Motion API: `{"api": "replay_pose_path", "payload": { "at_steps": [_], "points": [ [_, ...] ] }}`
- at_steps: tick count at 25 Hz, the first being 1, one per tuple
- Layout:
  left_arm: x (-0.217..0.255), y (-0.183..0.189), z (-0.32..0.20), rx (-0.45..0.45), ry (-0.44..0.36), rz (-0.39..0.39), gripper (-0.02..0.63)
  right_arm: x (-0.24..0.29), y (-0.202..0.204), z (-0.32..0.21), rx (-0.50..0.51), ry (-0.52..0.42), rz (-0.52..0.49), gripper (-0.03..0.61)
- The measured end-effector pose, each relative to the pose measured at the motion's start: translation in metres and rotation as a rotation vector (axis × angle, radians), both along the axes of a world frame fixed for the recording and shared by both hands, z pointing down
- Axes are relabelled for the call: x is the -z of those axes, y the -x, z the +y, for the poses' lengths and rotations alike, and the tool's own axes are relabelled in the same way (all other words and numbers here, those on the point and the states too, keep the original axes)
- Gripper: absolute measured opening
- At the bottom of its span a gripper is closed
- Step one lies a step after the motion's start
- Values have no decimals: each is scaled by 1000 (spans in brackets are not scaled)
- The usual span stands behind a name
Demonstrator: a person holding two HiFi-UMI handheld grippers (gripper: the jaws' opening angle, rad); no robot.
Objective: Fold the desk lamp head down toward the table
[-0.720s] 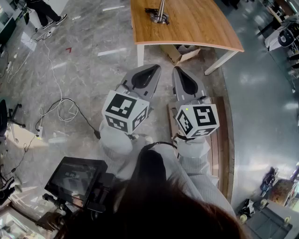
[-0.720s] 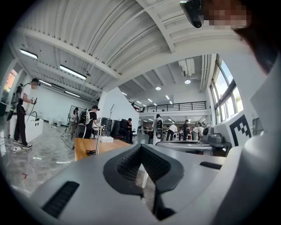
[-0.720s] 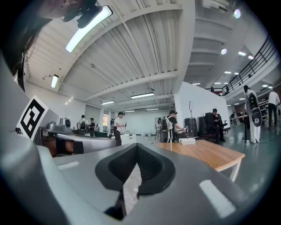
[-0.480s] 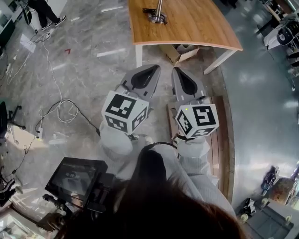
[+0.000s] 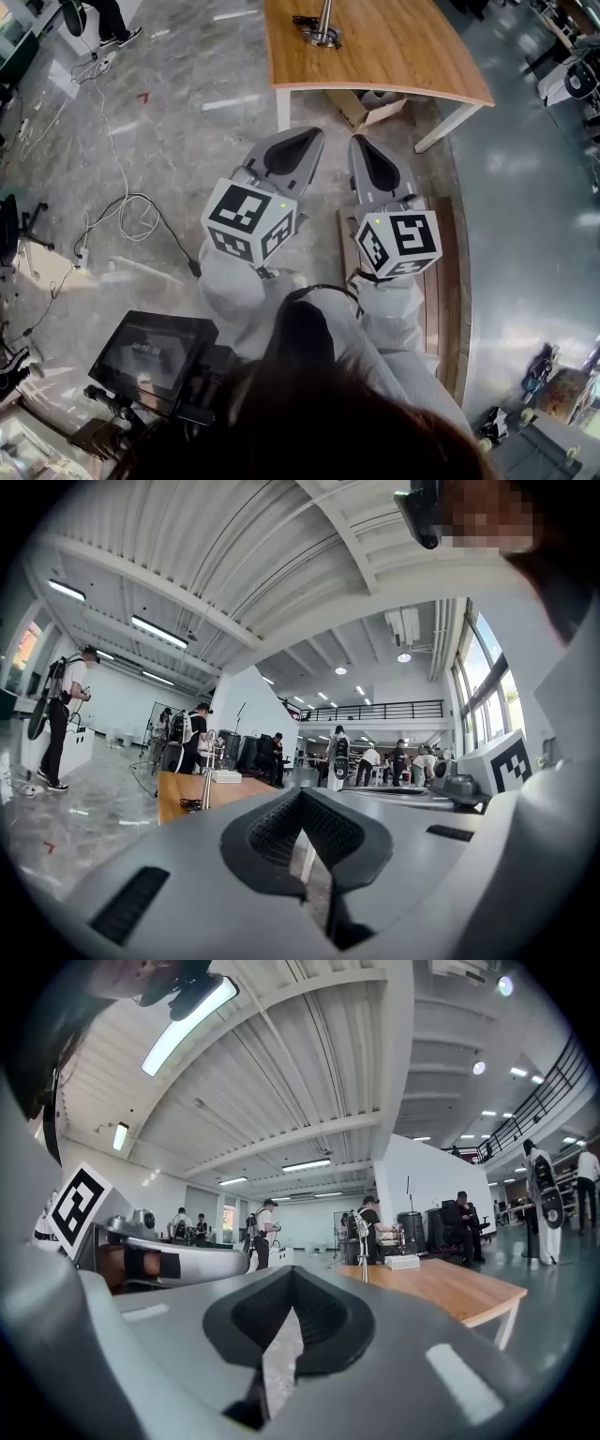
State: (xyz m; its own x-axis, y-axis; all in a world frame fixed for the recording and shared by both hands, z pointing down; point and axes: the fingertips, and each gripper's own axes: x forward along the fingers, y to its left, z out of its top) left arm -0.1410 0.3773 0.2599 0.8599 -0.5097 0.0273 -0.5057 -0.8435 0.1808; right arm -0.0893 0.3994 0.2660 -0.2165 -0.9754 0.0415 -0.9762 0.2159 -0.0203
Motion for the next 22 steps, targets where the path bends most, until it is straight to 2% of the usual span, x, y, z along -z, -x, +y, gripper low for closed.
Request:
{"api": "replay_pose_path", "payload": {
  "at_steps": [6,11,16,22],
  "points": [
    [-12,-13,-17,56,2,-19,2,-19,-20,-10,25,24,-10,2],
    [-32,-35,-57,53,27,-32,2,-31,-44,-48,17,34,-28,2],
    [-32,-54,-140,46,19,-6,2,-36,-66,-129,0,27,-30,2],
    [-17,-84,-264,9,-5,-22,2,-14,-105,-254,-35,-5,-60,2]
  ]
}}
